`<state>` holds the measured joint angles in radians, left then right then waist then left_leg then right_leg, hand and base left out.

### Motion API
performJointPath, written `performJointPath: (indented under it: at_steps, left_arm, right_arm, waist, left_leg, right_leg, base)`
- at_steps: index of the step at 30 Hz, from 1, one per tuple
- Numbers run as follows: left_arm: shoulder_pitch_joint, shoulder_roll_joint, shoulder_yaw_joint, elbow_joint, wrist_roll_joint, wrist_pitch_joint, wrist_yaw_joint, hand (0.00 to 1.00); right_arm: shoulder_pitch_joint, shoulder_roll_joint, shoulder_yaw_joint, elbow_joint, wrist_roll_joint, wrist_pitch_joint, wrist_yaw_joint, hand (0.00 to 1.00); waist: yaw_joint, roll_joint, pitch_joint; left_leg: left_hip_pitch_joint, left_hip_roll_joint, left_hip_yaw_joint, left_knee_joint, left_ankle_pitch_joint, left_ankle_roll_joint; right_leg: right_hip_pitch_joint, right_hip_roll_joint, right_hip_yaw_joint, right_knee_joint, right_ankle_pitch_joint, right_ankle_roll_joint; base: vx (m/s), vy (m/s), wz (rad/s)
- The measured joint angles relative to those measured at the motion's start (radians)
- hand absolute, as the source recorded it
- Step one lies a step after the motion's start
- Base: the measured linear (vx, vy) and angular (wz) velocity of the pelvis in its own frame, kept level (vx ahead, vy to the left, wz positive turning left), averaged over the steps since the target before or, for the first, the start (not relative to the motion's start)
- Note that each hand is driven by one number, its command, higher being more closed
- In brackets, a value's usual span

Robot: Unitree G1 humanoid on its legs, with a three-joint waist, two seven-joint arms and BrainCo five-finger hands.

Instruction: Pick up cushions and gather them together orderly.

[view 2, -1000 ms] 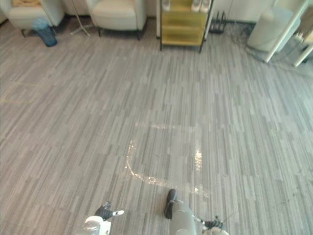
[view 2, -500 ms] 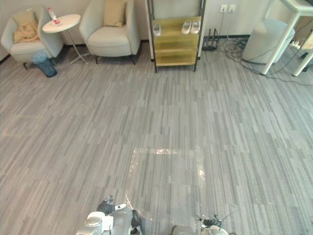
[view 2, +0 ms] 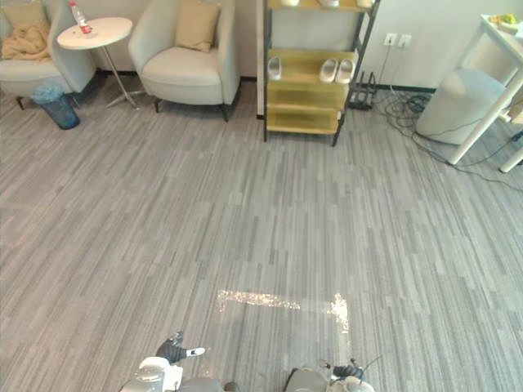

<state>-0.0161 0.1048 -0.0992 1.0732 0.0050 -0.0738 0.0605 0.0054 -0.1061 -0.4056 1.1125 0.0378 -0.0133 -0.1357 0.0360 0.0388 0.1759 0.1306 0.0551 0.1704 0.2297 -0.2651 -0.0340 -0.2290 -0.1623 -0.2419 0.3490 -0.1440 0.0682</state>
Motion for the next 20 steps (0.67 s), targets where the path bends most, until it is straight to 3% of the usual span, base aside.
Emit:
performJointPath:
  at_steps: [1, 3, 5, 6, 7, 8, 10, 12, 14, 15, 16, 17, 20]
  left_arm:
    - [0.001, 0.004, 0.0, 0.0, -0.001, 0.0, 0.0, 0.0]
    - [-0.003, -0.025, 0.003, 0.008, -0.006, -0.001, 0.0, 0.0]
    - [-0.011, -0.053, 0.004, 0.01, -0.006, -0.001, 0.0, 0.0]
    - [-0.02, -0.059, 0.004, 0.01, -0.006, -0.001, -0.003, 0.0]
    - [-0.025, -0.067, 0.005, 0.009, -0.005, -0.001, -0.005, 0.0]
    - [-0.021, -0.068, 0.006, 0.009, -0.006, -0.002, -0.005, 0.0]
    - [-0.016, -0.075, 0.021, -0.002, -0.006, -0.006, -0.006, 0.0]
    - [-0.012, -0.079, 0.035, -0.01, -0.006, -0.006, -0.006, 0.0]
    - [-0.011, -0.078, 0.037, -0.022, -0.006, -0.006, -0.005, 0.0]
    - [-0.01, -0.081, 0.035, -0.021, -0.006, -0.006, -0.005, 0.0]
    - [-0.009, -0.08, 0.035, -0.023, -0.007, -0.005, -0.007, 0.0]
    - [-0.009, -0.068, 0.035, -0.02, -0.006, -0.006, -0.004, 0.0]
    - [-0.009, -0.041, 0.032, -0.006, -0.006, -0.002, -0.004, 0.0]
  right_arm:
    - [0.013, 0.004, 0.0, 0.001, 0.0, 0.001, 0.0, 0.0]
    - [0.018, -0.016, 0.0, 0.004, 0.0, 0.004, 0.001, 0.0]
    - [0.007, -0.017, 0.0, 0.002, 0.001, 0.001, 0.004, 0.0]
    - [0.006, -0.016, 0.0, 0.003, 0.001, 0.002, 0.005, 0.0]
    - [0.016, -0.015, -0.001, 0.008, 0.003, 0.006, 0.006, 0.0]
    - [0.024, -0.015, -0.002, 0.015, 0.004, 0.006, 0.006, 0.0]
    - [0.037, -0.016, -0.004, 0.013, 0.005, 0.005, 0.004, 0.0]
    - [0.033, -0.022, -0.008, 0.012, 0.005, 0.005, 0.002, 0.0]
    - [0.029, -0.018, -0.014, 0.005, 0.005, 0.002, 0.001, 0.0]
    - [0.032, -0.021, -0.019, 0.005, 0.005, 0.002, 0.0, 0.0]
    - [0.032, -0.018, -0.022, 0.007, 0.004, 0.001, -0.002, 0.0]
    - [0.039, 0.002, -0.022, 0.01, 0.003, 0.006, -0.002, 0.0]
    - [0.07, 0.012, -0.023, 0.013, 0.004, 0.008, -0.003, 0.0]
  waist:
    - [-0.003, -0.022, -0.002]
    - [-0.013, 0.016, -0.005]
    - [-0.02, 0.021, -0.005]
    - [-0.028, 0.026, -0.003]
    - [-0.032, 0.031, 0.005]
    - [-0.028, 0.028, 0.008]
    - [-0.025, 0.029, 0.007]
    - [-0.024, 0.034, 0.005]
    - [-0.02, 0.037, 0.003]
    - [-0.018, 0.049, -0.004]
    - [-0.015, 0.057, -0.007]
    - [-0.004, 0.03, -0.02]
    - [-0.005, 0.01, -0.027]
  left_leg:
    - [0.016, -0.007, -0.012, 0.0, -0.014, -0.023]
    - [0.032, 0.035, -0.04, 0.002, -0.02, -0.054]
    - [0.009, 0.059, -0.046, 0.066, -0.01, -0.071]
    - [-0.036, 0.077, -0.053, 0.16, -0.007, -0.078]
    - [-0.096, 0.115, -0.052, 0.33, 0.023, -0.113]
    - [-0.123, 0.139, -0.043, 0.424, 0.047, -0.112]
    - [-0.176, 0.176, 0.003, 0.545, 0.026, -0.069]
    - [-0.215, 0.161, 0.014, 0.483, -0.001, -0.06]
    - [-0.233, 0.122, -0.02, 0.277, 0.007, -0.063]
    - [-0.229, 0.095, -0.061, 0.126, 0.065, -0.079]
    - [-0.227, 0.085, -0.083, 0.094, 0.104, -0.07]
    - [-0.191, 0.047, -0.079, 0.042, 0.124, -0.06]
    - [-0.151, 0.005, -0.073, -0.008, 0.134, -0.043]
  right_leg:
    - [0.001, 0.005, 0.045, -0.05, 0.109, -0.007]
    - [0.001, 0.029, 0.027, 0.015, 0.094, -0.02]
    - [0.005, 0.042, 0.011, 0.031, 0.023, -0.037]
    - [0.024, 0.048, -0.009, 0.023, 0.012, -0.046]
    - [0.091, 0.065, -0.033, -0.018, 0.006, -0.054]
    - [0.137, 0.073, -0.042, -0.053, 0.004, -0.058]
    - [0.252, 0.086, -0.062, -0.133, 0.003, -0.06]
    - [0.286, 0.085, -0.057, -0.174, 0.01, -0.049]
    - [0.3, 0.08, -0.044, -0.19, 0.016, -0.034]
    - [0.298, 0.085, -0.036, -0.194, 0.016, -0.017]
    - [0.299, 0.088, -0.022, -0.196, 0.015, -0.01]
    - [0.3, 0.07, 0.014, -0.221, 0.025, 0.01]
    - [0.337, 0.036, 0.021, -0.258, 0.033, 0.024]
  base:
    - [0.4, -0.313, 0.36]
    - [0.33, -0.275, 0.21]
    - [0.31, -0.29, 0.14]
    - [0.31, -0.313, 0.39]
    - [0.22, -0.22, 0.4]
    - [0.26, -0.216, 0.34]
    - [0.19, -0.094, 0.19]
    - [0.13, -0.012, -0.04]
    - [0.14, 0.09, -0.17]
    - [0.17, 0.145, -0.19]
    - [0.18, 0.129, -0.18]
    - [0.18, 0.109, -0.12]
    - [0.16, 0.099, -0.03]
